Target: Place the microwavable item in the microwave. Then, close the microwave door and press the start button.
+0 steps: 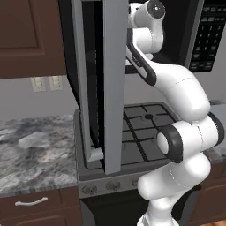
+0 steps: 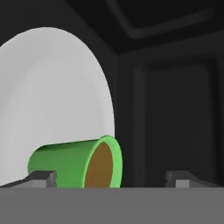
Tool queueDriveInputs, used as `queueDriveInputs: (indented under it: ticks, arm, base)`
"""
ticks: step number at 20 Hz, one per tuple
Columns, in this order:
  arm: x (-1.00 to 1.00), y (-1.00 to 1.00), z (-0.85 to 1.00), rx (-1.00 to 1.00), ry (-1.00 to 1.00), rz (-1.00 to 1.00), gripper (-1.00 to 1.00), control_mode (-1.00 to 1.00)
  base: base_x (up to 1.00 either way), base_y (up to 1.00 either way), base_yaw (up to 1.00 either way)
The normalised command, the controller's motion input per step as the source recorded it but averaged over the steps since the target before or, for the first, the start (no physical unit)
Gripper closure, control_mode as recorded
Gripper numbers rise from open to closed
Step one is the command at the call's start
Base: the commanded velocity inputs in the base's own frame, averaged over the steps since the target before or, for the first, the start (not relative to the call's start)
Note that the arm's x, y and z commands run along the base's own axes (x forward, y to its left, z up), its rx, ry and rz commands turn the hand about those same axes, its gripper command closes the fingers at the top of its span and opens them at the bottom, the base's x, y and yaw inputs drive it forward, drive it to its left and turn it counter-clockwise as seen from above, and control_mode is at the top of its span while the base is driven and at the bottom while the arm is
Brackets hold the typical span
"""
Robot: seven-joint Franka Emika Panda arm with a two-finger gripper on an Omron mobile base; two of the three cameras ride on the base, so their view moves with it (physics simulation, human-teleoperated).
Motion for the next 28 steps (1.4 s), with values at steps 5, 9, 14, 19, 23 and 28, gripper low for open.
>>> queueDriveInputs:
  ticks: [5,9,14,19,23,28]
  arm:
    - [-0.93,0.00,-0.01,-0.02,-0.06,0.00,-1.00,-1.00]
    - [-1.00,0.12,-0.40,-0.06,0.00,0.00,-1.00,-1.00]
    - [-0.83,0.01,-0.81,-0.13,0.00,0.00,-1.00,-1.00]
    - [-0.52,-0.05,-0.85,-0.20,0.00,0.01,-1.00,-1.00]
    - [-0.02,-0.22,-0.63,-0.14,0.15,0.06,-1.00,-1.00]
    - [-0.75,-0.65,-0.18,-0.07,0.06,0.00,-1.00,-1.00]
  base:
    - [0.00,0.00,0.00]
    - [0.00,0.00,0.00]
    - [0.00,0.00,0.00]
    - [0.00,0.00,0.00]
    - [0.00,0.00,0.00]
    - [0.00,0.00,0.00]
